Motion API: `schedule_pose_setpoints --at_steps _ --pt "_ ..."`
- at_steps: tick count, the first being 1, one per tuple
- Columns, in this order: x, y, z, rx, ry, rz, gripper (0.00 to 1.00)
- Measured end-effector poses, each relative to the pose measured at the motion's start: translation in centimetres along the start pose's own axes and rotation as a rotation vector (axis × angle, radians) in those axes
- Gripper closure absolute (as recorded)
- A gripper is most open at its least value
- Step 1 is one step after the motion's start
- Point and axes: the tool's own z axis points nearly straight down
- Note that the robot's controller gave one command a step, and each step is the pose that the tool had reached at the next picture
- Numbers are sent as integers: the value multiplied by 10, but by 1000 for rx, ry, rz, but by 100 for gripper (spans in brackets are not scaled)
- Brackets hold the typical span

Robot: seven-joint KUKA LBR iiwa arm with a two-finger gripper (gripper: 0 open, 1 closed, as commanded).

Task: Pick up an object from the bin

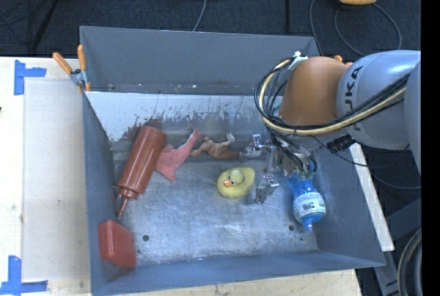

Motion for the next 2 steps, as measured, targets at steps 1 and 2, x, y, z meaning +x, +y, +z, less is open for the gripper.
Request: schedule_pose_setpoints --at_steps 1,2 --pt "8 25 -4 0 0 127 0" --pt "-4 26 24 0 -3 -59 0"
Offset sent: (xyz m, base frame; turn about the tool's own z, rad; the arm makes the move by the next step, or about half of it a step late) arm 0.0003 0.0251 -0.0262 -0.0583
